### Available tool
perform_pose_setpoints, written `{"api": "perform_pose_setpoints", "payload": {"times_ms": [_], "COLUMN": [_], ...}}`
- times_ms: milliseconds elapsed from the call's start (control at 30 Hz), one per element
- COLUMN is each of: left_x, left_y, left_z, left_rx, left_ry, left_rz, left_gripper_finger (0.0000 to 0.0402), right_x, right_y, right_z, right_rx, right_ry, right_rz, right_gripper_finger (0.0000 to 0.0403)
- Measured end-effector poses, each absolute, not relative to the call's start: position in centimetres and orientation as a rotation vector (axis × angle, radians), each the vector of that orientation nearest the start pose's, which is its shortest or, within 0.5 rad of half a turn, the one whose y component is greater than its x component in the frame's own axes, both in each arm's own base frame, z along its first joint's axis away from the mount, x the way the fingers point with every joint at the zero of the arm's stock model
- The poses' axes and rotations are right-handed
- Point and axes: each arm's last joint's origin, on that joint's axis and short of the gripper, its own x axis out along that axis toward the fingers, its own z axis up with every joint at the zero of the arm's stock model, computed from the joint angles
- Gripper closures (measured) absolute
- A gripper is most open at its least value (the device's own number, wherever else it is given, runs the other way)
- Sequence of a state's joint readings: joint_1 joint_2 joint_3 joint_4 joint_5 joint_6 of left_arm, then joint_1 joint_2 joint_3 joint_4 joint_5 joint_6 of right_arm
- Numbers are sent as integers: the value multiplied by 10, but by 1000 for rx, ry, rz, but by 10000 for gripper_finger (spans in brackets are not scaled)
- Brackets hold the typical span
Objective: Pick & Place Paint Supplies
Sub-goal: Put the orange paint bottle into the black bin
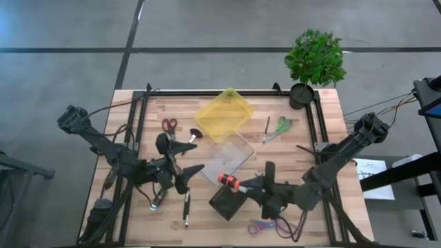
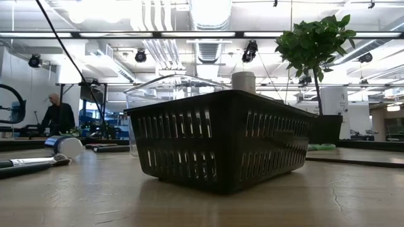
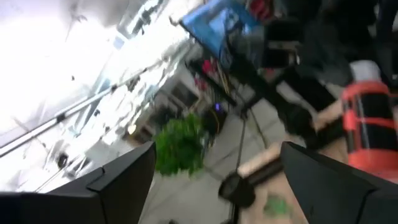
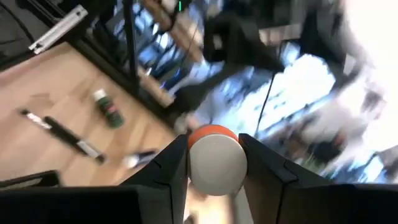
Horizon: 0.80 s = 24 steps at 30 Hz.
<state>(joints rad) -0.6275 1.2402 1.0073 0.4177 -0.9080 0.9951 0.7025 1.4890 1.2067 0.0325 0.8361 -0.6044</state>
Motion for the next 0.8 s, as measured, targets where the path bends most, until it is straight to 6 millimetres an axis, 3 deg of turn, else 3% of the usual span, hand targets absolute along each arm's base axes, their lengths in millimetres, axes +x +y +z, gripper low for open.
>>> {"api": "perform_pose_setpoints", "payload": {"times_ms": [333, 567, 800], "left_x": [222, 221, 218], "left_y": [-146, -147, -151], "left_z": [366, 350, 340], "left_rx": [885, 894, 860], "left_ry": [114, 215, 248], "left_rz": [362, 337, 267], "left_gripper_finger": [53, 53, 53], "right_x": [297, 322, 331], "right_y": [211, 212, 219], "right_z": [370, 366, 352], "right_rx": [-358, -182, -64], "right_ry": [662, 957, 1018], "right_rz": [-33, -23, -45], "right_gripper_finger": [292, 292, 292]}}
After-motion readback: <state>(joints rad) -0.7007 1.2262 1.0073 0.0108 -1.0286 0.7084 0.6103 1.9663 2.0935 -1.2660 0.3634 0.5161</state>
